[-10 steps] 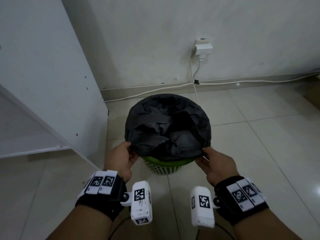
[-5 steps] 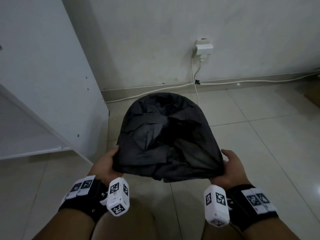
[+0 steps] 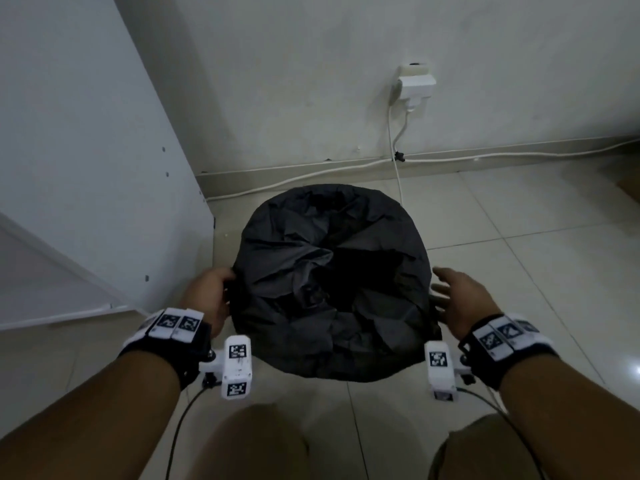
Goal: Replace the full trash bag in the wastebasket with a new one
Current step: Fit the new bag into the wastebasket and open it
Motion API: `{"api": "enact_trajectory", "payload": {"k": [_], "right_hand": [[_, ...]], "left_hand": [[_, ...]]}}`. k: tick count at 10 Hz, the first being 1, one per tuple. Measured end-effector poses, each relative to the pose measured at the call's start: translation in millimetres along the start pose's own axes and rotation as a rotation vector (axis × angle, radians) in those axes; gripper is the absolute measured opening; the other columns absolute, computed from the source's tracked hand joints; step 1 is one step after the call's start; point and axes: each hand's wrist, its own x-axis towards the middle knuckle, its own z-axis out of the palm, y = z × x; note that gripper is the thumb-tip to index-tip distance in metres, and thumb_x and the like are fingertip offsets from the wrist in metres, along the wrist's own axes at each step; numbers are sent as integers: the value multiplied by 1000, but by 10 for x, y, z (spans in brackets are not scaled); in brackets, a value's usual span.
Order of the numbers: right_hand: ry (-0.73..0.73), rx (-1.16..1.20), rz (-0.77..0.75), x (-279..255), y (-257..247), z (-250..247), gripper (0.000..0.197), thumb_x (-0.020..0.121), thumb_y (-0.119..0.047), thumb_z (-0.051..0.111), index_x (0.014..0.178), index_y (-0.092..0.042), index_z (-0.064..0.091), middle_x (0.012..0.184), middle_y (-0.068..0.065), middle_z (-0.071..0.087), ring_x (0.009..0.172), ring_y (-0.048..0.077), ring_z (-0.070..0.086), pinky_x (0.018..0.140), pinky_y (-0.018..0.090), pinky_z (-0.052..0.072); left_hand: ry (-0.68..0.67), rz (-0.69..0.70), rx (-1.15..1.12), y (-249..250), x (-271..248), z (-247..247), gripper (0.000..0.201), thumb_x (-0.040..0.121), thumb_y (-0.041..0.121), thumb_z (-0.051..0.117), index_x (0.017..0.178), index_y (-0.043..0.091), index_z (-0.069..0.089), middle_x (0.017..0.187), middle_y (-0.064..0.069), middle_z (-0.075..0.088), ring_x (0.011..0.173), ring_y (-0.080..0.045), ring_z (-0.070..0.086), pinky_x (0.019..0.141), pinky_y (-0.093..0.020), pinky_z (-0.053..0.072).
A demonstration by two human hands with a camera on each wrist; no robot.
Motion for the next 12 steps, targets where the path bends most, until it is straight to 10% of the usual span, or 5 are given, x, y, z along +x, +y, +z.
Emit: {"api": "enact_trajectory", "payload": {"k": [5, 7, 9, 11, 12], "right_hand": [[36, -285, -75, 218, -398, 118, 25, 91, -21, 59, 112, -15, 70, 108, 15, 72, 113, 37, 63, 91, 37, 48], [-186, -128, -71, -123, -41, 181, 48, 86, -66, 56, 102, -24, 74, 99, -4, 77, 93, 16, 71, 86, 35, 53], [38, -257, -253, -288, 367, 67, 100, 62, -82, 66, 141, -23, 47, 130, -2, 60, 117, 24, 59, 104, 48, 47], [111, -473, -425, -573, 487, 148, 69, 95, -64, 38, 66, -6, 63, 72, 13, 65, 75, 31, 61, 71, 38, 48], [110, -530, -459, -687, 466, 177, 70, 100, -56, 33, 76, -1, 68, 77, 14, 64, 78, 31, 59, 77, 39, 49]], "left_hand": [[-84, 63, 209, 240, 231, 138, 40, 93, 60, 49, 108, 28, 68, 123, -6, 69, 103, -25, 66, 99, -46, 52], [-156, 106, -1, 25, -246, 238, 55, 94, 68, 43, 105, 24, 74, 94, 5, 78, 90, -18, 73, 83, -36, 55], [-3, 391, 72, -462, -540, 206, 35, 81, 62, 64, 95, 30, 62, 100, 9, 71, 97, -14, 68, 90, -39, 54], [-131, 485, 378, -720, -585, 83, 74, 64, 74, 75, 123, 31, 60, 119, 11, 68, 112, -14, 65, 93, -40, 54], [-228, 511, 477, -775, -553, -13, 96, 53, 71, 84, 133, 25, 56, 128, 8, 66, 116, -11, 64, 98, -43, 54]]}}
